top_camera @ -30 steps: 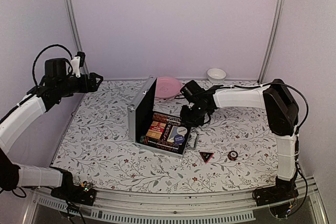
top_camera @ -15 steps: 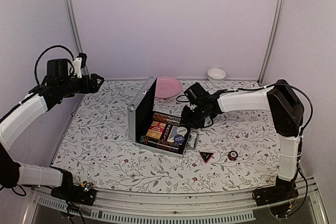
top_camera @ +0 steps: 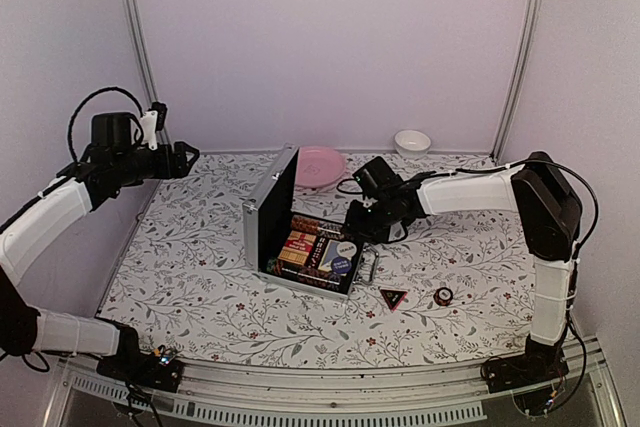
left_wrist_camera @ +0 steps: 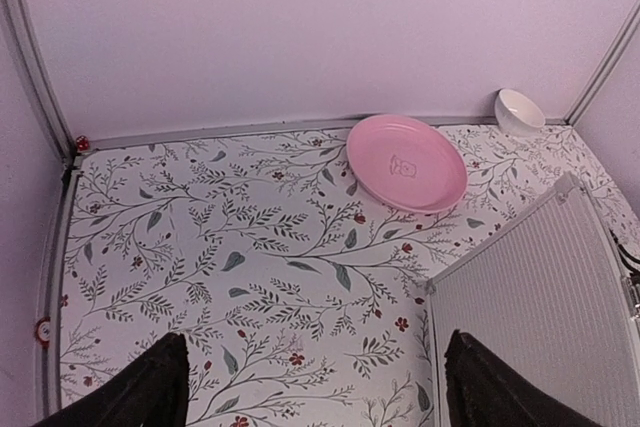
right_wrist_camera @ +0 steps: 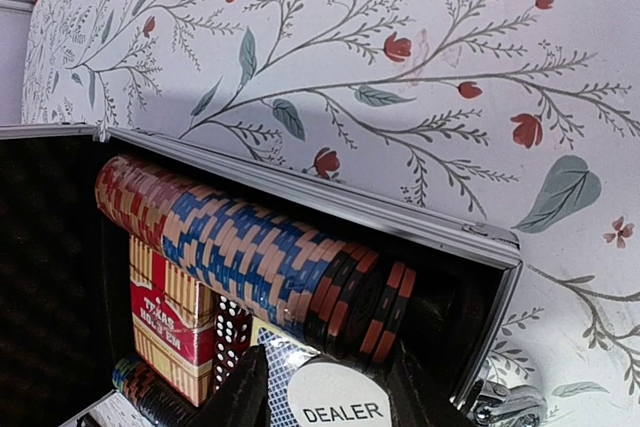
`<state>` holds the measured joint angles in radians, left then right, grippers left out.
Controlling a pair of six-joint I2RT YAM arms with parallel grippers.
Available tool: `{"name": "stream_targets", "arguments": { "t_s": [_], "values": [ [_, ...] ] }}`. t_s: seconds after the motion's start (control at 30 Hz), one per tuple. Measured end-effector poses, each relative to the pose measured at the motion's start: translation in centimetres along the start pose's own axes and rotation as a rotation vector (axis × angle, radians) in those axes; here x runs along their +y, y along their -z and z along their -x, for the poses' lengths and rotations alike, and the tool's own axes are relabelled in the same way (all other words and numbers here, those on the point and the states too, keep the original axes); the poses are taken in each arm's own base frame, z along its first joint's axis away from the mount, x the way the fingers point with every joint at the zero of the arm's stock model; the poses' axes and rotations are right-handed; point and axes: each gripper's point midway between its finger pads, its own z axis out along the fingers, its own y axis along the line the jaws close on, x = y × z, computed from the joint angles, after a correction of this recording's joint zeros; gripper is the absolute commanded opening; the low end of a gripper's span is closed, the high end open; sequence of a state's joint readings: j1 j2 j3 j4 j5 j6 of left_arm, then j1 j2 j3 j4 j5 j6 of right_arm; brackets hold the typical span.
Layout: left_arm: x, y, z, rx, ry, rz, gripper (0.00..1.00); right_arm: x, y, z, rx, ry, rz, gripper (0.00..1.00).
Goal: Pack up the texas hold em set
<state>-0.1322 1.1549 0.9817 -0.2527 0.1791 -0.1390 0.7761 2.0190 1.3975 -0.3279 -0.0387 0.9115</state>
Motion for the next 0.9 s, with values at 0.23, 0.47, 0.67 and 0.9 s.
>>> {"name": "stream_targets", "arguments": {
  "t_s": [0.23, 0.47, 0.67, 0.9],
  "values": [
    [0.0, -0.2, -0.2, 0.008, 0.000, -0.001, 0.89, 0.7, -0.4, 0.2, 0.007, 0.034, 0.024, 0.42],
    [0.0, -0.4, -0.4, 0.015, 0.001, -0.007, 0.89, 0.7, -1.0, 0.1, 0.020, 0.051, 0.027, 0.43],
    [0.0, -0.6, -0.6, 0.022, 0.002, -0.009, 0.89, 0.6, -1.0, 0.2, 0.016, 0.063, 0.024, 0.49],
    [0.0, -0.6, -0.6, 0.022, -0.004, -0.008, 0.91, 0.2, 0.4, 1.1, -0.031, 0.089, -0.013, 0.55]
  ]
}}
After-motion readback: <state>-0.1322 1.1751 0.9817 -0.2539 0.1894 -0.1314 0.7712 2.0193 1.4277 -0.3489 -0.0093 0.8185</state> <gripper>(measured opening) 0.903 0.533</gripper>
